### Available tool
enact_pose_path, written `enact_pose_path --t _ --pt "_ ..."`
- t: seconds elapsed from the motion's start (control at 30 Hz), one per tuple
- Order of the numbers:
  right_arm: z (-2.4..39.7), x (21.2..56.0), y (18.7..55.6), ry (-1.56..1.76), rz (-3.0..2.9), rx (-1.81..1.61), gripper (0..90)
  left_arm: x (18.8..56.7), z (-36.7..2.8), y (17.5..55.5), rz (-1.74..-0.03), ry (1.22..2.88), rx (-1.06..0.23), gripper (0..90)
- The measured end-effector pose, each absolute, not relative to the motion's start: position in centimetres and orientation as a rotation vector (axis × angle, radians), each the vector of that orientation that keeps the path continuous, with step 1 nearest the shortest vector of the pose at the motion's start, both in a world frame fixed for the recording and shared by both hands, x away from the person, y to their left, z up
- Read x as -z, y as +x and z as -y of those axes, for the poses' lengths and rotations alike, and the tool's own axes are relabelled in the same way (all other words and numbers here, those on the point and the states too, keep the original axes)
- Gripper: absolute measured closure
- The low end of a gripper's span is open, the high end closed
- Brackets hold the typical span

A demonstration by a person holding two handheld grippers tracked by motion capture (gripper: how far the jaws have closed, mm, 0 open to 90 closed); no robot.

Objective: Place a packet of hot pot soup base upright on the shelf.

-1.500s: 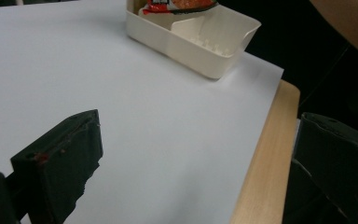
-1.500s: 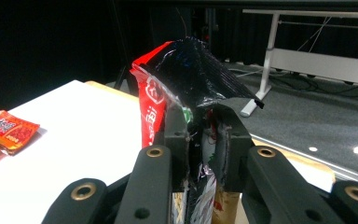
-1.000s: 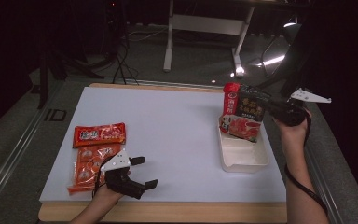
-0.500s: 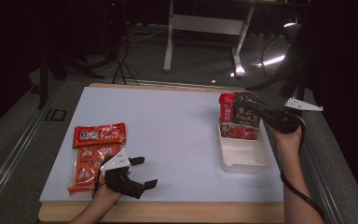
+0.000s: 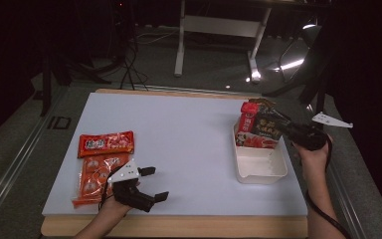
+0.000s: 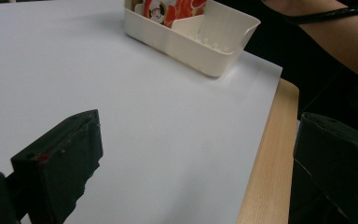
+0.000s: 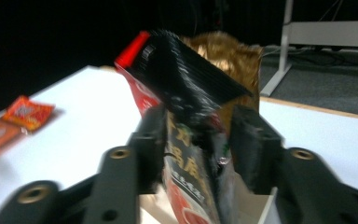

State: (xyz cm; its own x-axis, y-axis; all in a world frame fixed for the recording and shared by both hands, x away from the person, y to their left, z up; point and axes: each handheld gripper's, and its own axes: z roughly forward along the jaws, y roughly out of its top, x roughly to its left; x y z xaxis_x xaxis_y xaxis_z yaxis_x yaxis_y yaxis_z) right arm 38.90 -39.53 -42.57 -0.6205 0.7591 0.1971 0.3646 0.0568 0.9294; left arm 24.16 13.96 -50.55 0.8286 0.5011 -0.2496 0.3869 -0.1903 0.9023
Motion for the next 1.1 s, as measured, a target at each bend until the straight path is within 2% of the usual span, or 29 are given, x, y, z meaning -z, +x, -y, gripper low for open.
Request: enact_pose_path --t 0.17,0.33,0.4,0.53,0.73,0.8,0.93,1.1 --pt "39.4 40.1 37.8 1.124 -1.903 -1.585 37.6 50.5 -13.9 24.2 -0.666 1.814 -0.138 1.9" --pt "38.6 37.8 36.7 1.082 -1.857 -1.596 27.3 50.6 -14.0 24.2 -0.666 1.805 -0.135 1.9" --pt "38.0 37.3 36.3 1.070 -1.856 -1.596 19.9 50.6 -14.0 24.3 -0.672 1.804 -0.133 1.9" --pt "36.7 36.7 35.5 1.031 -1.877 -1.611 13.8 50.4 -14.2 24.3 -0.685 1.789 -0.103 2.1" --pt "34.5 36.2 34.0 0.951 -1.938 -1.634 13.8 49.6 -14.2 23.9 -0.680 1.829 -0.139 2.1" --pt "33.6 36.2 33.4 0.904 -1.966 -1.635 14.1 49.5 -14.5 24.0 -0.690 1.824 -0.126 7.7" --pt "31.9 36.6 32.2 0.849 -2.040 -1.659 14.6 49.0 -14.9 24.2 -0.699 1.832 -0.110 8.1" --pt "30.2 37.3 30.8 0.806 -2.120 -1.667 14.8 48.2 -16.1 24.4 -0.711 1.854 -0.142 13.7"
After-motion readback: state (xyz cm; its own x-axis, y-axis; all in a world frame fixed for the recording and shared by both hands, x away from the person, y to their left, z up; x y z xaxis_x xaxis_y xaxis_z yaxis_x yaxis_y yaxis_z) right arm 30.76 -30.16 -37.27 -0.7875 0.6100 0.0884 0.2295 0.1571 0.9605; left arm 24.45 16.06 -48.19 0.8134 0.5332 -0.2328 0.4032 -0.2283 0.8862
